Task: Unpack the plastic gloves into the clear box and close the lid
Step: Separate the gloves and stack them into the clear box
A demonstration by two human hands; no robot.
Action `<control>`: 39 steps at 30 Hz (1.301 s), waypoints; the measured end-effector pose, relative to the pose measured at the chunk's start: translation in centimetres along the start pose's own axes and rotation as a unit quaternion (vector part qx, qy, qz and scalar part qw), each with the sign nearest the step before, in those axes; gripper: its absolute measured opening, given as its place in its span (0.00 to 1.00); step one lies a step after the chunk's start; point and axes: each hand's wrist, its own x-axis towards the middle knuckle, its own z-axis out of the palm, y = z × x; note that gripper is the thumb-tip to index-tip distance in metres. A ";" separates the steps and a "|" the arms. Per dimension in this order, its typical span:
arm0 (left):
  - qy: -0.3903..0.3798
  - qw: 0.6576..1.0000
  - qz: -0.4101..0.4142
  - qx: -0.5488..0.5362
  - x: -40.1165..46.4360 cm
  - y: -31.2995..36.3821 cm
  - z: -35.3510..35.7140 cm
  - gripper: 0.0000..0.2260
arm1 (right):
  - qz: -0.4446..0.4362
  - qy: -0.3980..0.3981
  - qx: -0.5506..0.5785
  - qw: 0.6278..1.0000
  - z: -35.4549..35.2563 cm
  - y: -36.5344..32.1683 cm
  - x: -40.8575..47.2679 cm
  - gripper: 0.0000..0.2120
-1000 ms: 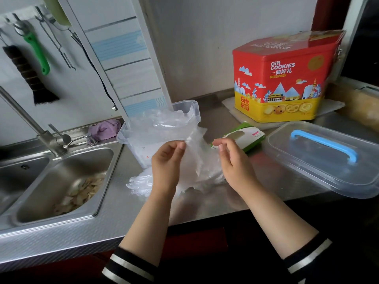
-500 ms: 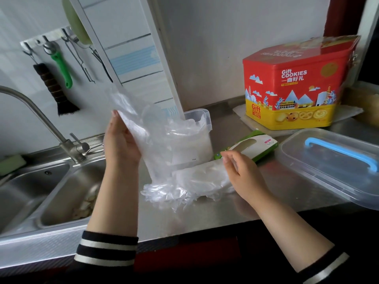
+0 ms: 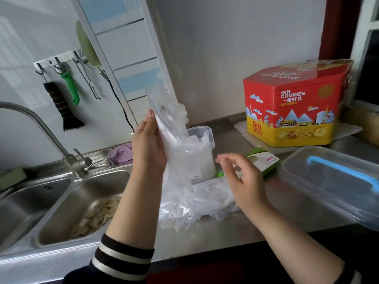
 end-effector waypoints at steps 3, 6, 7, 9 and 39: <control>0.017 1.000 -0.014 0.002 -1.9 -1.0 0.2 0.09 | 0.043 -0.080 0.084 0.992 0.8 -5.0 3.0 0.19; 0.025 0.999 0.016 0.035 -3.0 -1.1 0.4 0.08 | 0.115 -0.184 0.071 0.974 2.2 -7.5 5.6 0.20; 0.019 0.998 0.032 0.049 -3.2 -1.0 0.4 0.09 | 0.123 -0.180 0.066 0.974 2.9 -8.0 6.2 0.19; 0.018 0.995 0.060 0.077 -3.2 -0.6 0.1 0.10 | 0.124 -0.146 0.067 0.979 3.9 -8.3 7.1 0.18; -0.192 0.707 0.149 0.664 9.8 -6.2 -2.0 0.03 | 0.365 0.139 0.256 0.884 -2.8 -1.7 5.6 0.05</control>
